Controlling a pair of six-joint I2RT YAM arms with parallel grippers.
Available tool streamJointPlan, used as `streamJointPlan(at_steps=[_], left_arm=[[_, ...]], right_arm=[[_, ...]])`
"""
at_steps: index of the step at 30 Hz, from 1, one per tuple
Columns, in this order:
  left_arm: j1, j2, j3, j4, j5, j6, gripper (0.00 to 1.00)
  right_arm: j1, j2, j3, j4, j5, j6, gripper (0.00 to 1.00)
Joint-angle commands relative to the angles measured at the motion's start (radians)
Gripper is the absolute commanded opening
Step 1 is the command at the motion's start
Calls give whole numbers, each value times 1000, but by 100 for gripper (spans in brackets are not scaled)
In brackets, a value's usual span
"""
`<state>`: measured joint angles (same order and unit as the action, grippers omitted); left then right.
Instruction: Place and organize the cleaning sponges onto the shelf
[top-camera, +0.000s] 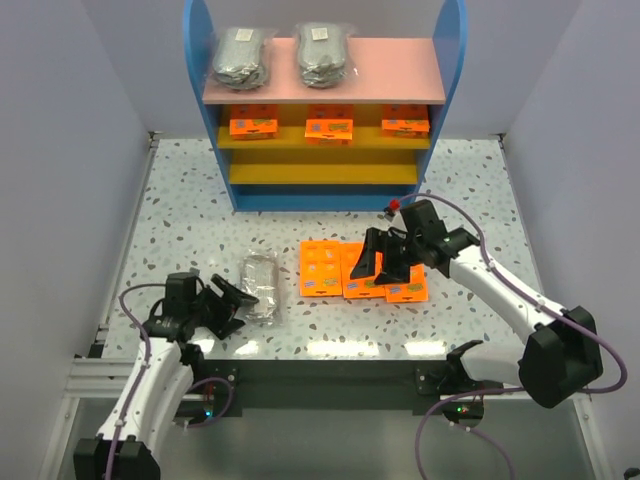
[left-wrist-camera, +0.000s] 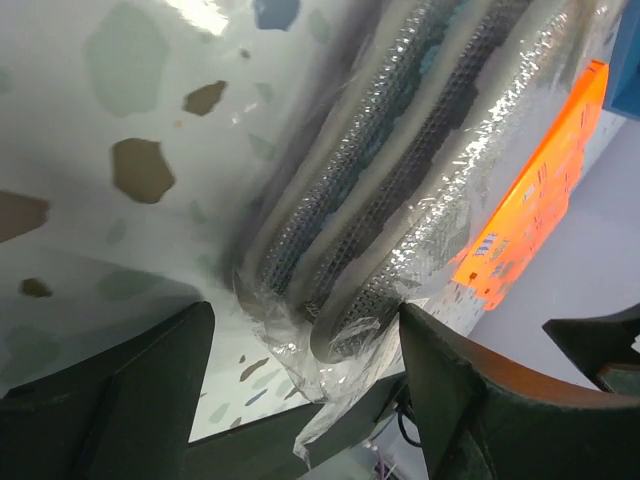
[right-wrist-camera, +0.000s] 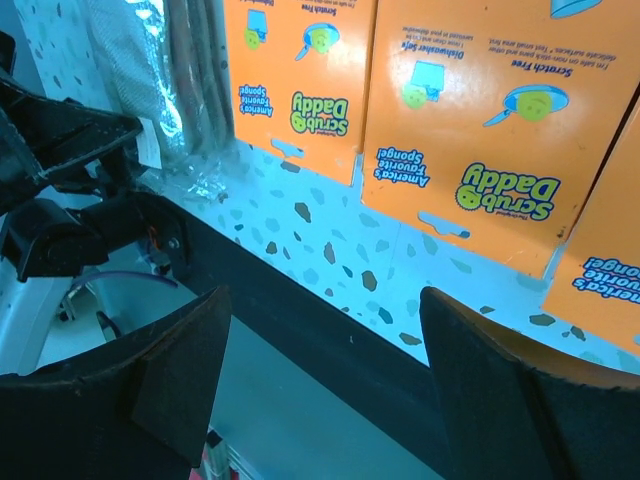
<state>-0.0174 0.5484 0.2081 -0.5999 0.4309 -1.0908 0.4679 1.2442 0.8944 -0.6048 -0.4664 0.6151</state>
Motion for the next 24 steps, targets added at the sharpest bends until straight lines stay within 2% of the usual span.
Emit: streamJointPlan(at_steps=[1, 5, 8, 14, 19, 22, 24], left_arm=[[-61, 71, -6, 204, 20, -47, 79], [-191, 177, -16, 374, 5, -142, 79], [-246, 217, -29, 460, -4, -194, 79], [-289, 251, -72, 581, 12, -254, 78], [-291, 176, -30, 474, -23, -230, 79], [-289, 67, 31, 300, -72, -213, 79], [-289, -20, 74, 126, -134, -195, 80]], right_arm=[[35, 0, -18, 52, -43, 26, 80], [161, 32, -25, 115, -12, 110, 80], [250, 76, -18, 174, 18, 185, 80], [388, 141, -32, 321, 72, 374, 81], [466, 173, -78, 462, 139, 559, 81], [498, 207, -97, 529, 181, 656, 81], [514, 227, -104, 583, 211, 704, 82]])
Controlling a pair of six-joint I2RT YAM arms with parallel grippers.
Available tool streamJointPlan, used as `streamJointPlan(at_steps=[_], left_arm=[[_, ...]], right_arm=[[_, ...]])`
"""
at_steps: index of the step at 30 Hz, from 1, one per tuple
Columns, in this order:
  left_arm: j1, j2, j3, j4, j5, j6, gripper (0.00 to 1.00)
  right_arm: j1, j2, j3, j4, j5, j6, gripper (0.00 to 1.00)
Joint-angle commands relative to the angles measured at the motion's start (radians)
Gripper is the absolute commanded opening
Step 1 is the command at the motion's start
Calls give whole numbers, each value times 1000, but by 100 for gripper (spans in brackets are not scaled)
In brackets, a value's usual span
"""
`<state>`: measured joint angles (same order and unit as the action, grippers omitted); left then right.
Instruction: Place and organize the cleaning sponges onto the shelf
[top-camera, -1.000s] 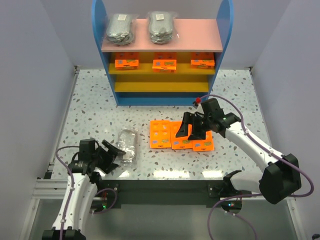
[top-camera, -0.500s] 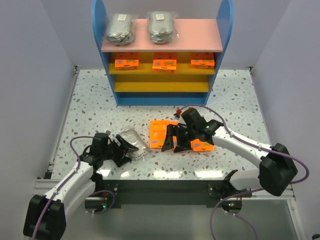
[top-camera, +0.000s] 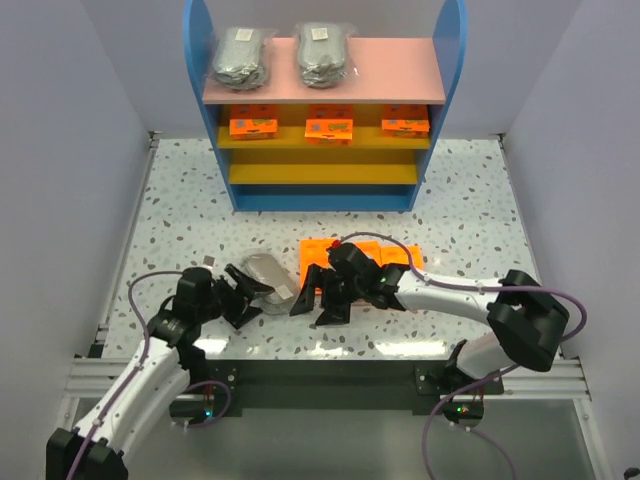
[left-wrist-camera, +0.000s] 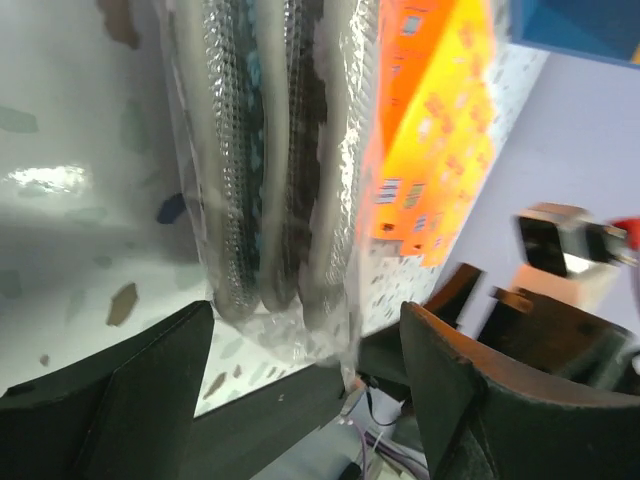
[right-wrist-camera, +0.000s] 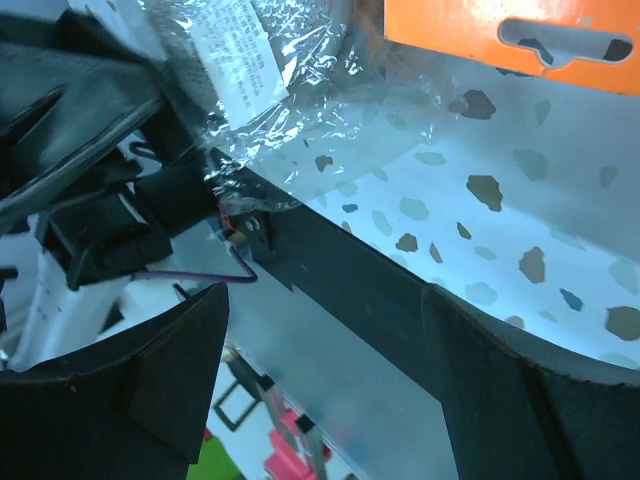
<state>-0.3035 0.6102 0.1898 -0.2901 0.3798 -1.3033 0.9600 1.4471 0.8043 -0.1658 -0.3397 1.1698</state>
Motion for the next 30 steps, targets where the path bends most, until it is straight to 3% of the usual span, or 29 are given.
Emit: streamJointPlan(at_steps=[1, 5, 10, 15, 25, 30], left_arm=[[-5, -140, 135, -242, -108, 21, 80], [-3, -246, 172, -463, -154, 12, 82], [-3, -363, 140, -575, -136, -17, 82], [-3, -426, 221, -665, -206, -33, 82], [-3, -500, 313, -755, -231, -73, 81], [-3, -494, 367, -787, -256, -62, 81]], right_arm=[[35, 47, -19, 161, 93, 187, 82], [57, 101, -8, 244, 145, 264, 81], [77, 165, -4, 319, 179, 381, 81], [114, 214, 1, 368, 208, 448, 81], [241, 188, 36, 310, 430, 631, 79], [261, 214, 127, 200, 507, 672, 78]])
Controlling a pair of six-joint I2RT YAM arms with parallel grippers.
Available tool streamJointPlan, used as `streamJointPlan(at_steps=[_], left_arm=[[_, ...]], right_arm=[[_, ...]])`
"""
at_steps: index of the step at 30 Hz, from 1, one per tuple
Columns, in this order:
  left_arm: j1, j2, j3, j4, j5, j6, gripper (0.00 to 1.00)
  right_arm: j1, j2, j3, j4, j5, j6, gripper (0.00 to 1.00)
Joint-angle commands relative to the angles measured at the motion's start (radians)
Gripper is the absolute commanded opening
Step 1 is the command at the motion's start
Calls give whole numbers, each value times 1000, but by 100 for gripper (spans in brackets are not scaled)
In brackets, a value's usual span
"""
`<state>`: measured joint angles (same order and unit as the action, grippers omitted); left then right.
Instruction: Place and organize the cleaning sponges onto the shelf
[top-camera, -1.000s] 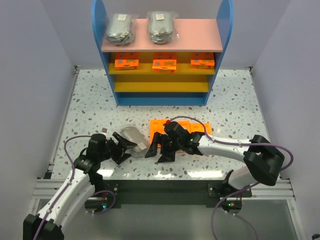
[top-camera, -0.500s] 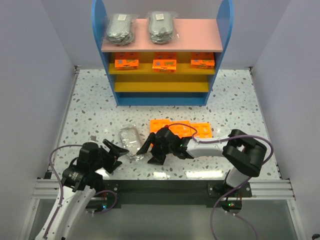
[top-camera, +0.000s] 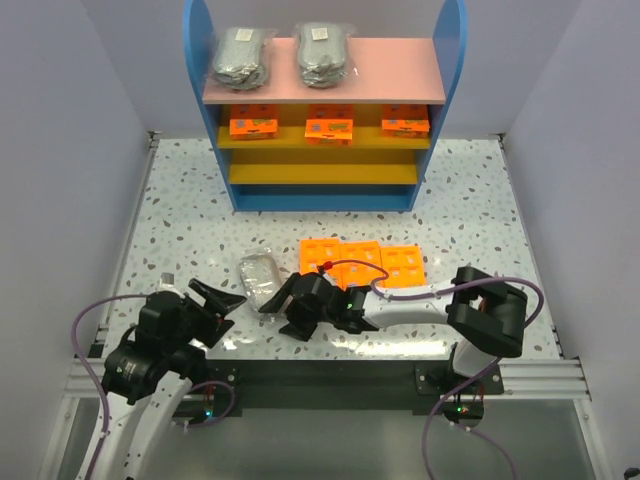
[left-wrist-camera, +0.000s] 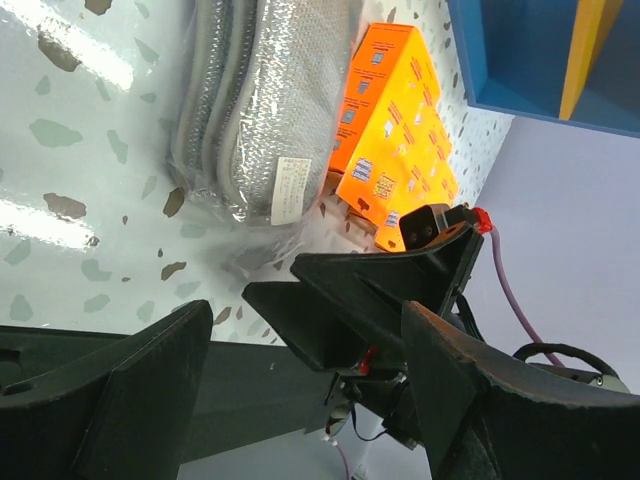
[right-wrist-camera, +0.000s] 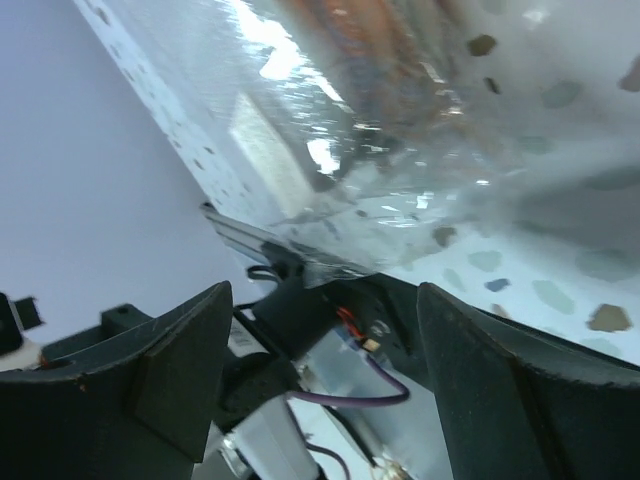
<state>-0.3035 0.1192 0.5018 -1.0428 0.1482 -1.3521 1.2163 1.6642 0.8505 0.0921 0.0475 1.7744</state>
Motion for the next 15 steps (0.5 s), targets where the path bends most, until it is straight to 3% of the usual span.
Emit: streamJointPlan(at_steps=[1, 5, 15], left_arm=[[-5, -1, 57, -36, -22, -13, 81], [-3, -15, 69, -48, -19, -18, 81], [-3, -46, 63, -80, -10, -24, 81]], right_arm=[[6, 9, 82, -61, 149, 82, 77], [5, 34, 82, -63, 218, 131, 73], [2, 163, 131, -124, 189, 181, 69]])
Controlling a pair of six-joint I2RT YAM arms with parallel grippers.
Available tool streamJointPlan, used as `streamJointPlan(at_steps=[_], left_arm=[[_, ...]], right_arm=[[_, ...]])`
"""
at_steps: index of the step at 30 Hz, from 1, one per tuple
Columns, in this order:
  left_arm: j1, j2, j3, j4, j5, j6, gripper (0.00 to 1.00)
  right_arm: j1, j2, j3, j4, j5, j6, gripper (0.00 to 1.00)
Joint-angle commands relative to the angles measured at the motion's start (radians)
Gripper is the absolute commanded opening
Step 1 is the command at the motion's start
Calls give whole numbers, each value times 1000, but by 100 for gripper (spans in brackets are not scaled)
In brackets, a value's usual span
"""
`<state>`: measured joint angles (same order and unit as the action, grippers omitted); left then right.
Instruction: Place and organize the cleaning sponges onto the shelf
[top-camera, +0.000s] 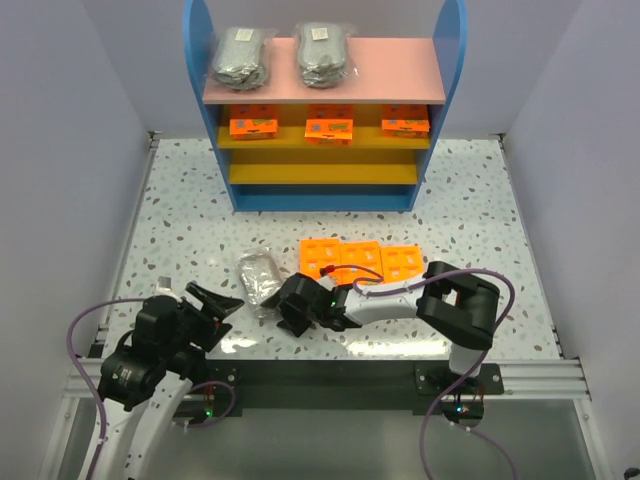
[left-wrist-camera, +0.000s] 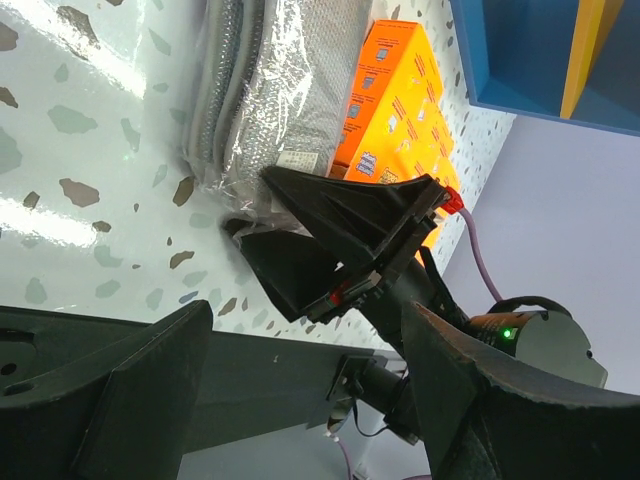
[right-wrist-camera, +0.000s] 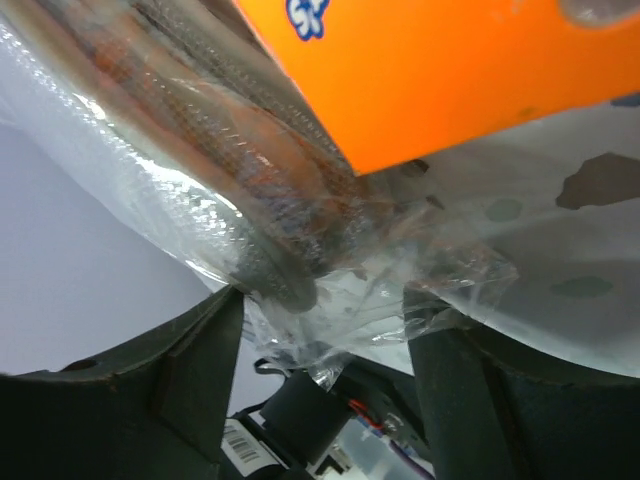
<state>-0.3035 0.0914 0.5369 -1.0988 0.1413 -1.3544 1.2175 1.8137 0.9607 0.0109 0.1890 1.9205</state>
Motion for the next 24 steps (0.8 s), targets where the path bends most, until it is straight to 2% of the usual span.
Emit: streamJointPlan(at_steps=[1, 6, 7, 9, 10, 12, 13, 20, 24], left_arm=[[-3, -22, 26, -24, -2, -25, 81], [-3, -36, 26, -35, 4, -31, 81], [-3, -38, 26, -35, 4, -29, 81], [-3, -41, 26, -35, 3, -32, 81], [-3, -42, 25, -32, 3, -34, 81], [-3, -42, 25, -23, 3, -35, 81], [-3, -41, 28, -21, 3, -35, 81], [-5, 16, 119, 2, -69, -23, 81], [-5, 89, 241, 11, -143, 29, 83]], right_arm=[[-1, 13, 19, -43, 55, 32, 65], [-18, -10, 6, -43, 98, -11, 50], [-22, -13, 4, -43, 104, -20, 43], [-33, -22, -2, -52, 116, -51, 36], [-36, -25, -5, -52, 118, -64, 24], [-47, -45, -19, -40, 106, -101, 11], [-49, -56, -26, -29, 101, -113, 0], [-49, -226, -114, 98, -48, -271, 0], [-47, -399, -131, 57, -103, -354, 0]])
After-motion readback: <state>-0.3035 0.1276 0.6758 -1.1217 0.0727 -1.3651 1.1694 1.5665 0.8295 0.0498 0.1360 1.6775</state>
